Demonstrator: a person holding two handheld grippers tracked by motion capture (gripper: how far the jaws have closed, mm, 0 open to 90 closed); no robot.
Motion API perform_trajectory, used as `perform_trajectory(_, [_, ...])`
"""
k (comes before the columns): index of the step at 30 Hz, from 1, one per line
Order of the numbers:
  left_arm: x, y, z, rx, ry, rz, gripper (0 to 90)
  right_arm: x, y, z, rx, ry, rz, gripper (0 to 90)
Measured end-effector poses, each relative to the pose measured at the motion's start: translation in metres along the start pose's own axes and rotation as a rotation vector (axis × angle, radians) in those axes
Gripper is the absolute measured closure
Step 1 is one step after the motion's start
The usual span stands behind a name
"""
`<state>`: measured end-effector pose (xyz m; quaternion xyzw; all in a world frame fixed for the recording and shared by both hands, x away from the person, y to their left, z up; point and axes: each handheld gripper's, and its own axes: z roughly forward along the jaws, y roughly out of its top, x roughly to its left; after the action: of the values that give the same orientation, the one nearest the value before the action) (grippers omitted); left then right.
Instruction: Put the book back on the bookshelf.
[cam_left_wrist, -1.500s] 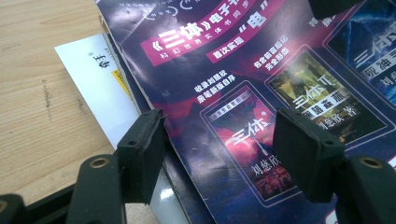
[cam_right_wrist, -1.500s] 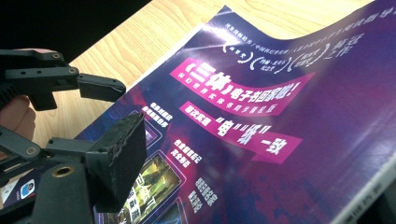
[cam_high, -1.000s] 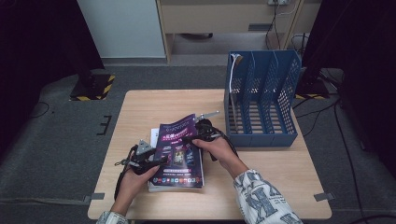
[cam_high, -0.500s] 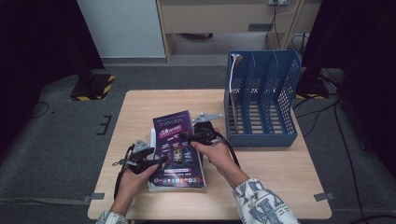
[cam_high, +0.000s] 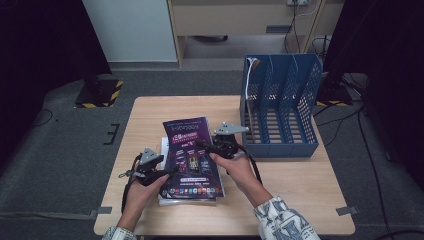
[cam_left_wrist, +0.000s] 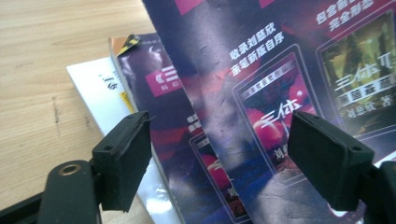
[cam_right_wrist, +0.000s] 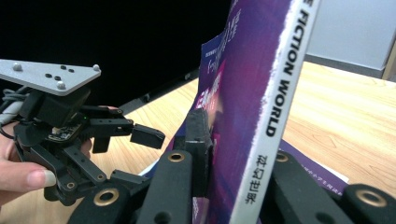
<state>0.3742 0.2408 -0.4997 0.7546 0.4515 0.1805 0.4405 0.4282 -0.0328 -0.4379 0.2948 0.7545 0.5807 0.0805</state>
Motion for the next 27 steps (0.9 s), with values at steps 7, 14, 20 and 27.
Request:
perform_trajectory(7, [-0.002, 0.0, 0.001, 0.009, -0.042, 0.01, 20.2, 0.004, 0.001, 0.0, -0.024, 0.014, -0.009, 80.4])
perform_trajectory(14, [-0.002, -0.002, 0.006, 0.023, -0.084, -0.005, 20.4, 0.004, 0.002, -0.001, -0.036, 0.025, -0.005, 80.6])
perform_trajectory(20, [0.0, -0.002, 0.007, 0.034, -0.157, -0.032, 30.5, 0.005, 0.002, -0.002, -0.046, 0.039, 0.0, 81.0])
perform_trajectory(27, [0.009, -0.002, 0.003, 0.039, -0.176, -0.076, 49.1, 0.007, 0.002, -0.002, -0.051, 0.065, 0.002, 81.5])
